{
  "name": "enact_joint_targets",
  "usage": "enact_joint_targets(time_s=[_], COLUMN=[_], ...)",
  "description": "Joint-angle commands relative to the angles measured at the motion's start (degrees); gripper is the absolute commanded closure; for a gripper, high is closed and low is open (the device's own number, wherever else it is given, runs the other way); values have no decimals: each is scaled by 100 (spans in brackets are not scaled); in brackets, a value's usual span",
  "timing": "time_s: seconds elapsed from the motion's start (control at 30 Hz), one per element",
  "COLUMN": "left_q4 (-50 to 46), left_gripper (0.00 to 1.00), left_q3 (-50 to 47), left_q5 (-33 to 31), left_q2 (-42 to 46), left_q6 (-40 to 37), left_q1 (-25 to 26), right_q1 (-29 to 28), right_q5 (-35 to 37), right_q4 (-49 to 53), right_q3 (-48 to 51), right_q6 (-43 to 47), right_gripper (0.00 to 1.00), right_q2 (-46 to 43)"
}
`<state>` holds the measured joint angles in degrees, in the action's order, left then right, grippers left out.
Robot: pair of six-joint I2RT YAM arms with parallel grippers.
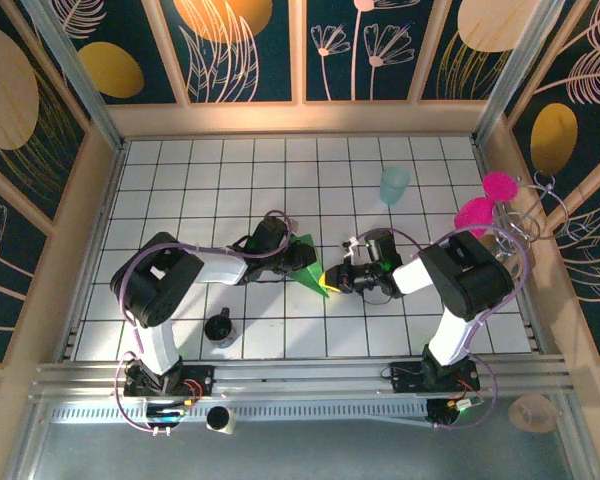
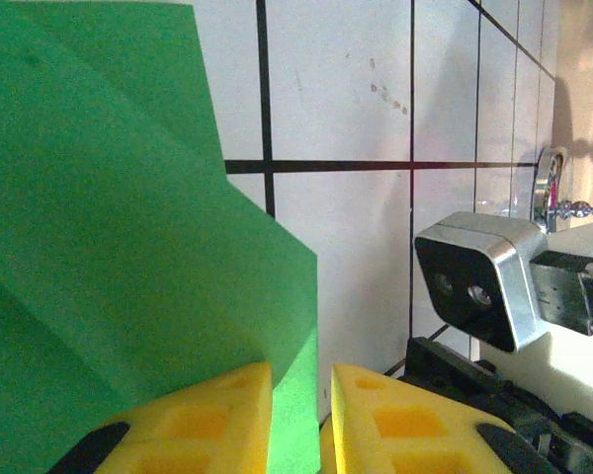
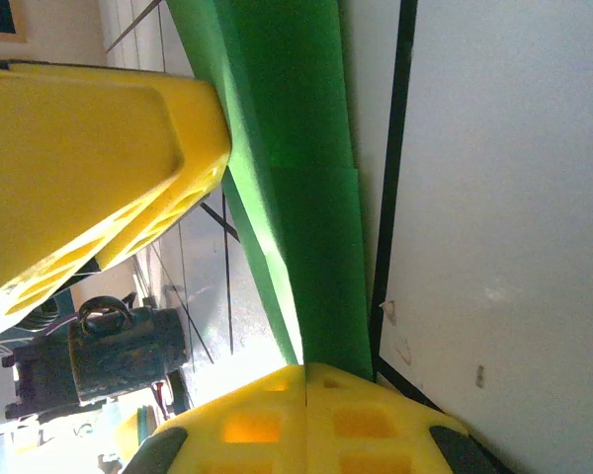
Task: Fold a paper plane with a square sheet of paper (pick it up from the middle)
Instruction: Fourth fold the wing at the center of the table.
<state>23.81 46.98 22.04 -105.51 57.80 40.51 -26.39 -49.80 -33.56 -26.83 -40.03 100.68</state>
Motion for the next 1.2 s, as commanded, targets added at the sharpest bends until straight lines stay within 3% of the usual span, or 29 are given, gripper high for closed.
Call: enact_joint_targets(time_s=[0.0,0.13,0.33,0.6,0.9,1.17], left_q4=[-131,-183,-191,-245,-280,-350], left_gripper=[76,76,77,77,77,77], left_q3=[128,147,180,215,257,268], left_q5=[-55,-73,-42,-42,-29,-31], left_q2=[-95,-143,-189,-215,-268,-286], left_q6=[-130,-124,-130,-136,-120,-120], left_q1=[-22,-18,-19,-20,-24,-19], right_q1=[72,72,73,90,-231,-626], right_q5=[76,93,39,506,1223,1363], right_q4=[201,260,407,1516,2131,2178], right_q3=[55,35,21,-92,-447,-751], right_q6=[-7,-4,27,374,742,883], right_gripper=[98,96,85,73,82,86], right_q2=[125,90,-179,-982,-1598,-1172])
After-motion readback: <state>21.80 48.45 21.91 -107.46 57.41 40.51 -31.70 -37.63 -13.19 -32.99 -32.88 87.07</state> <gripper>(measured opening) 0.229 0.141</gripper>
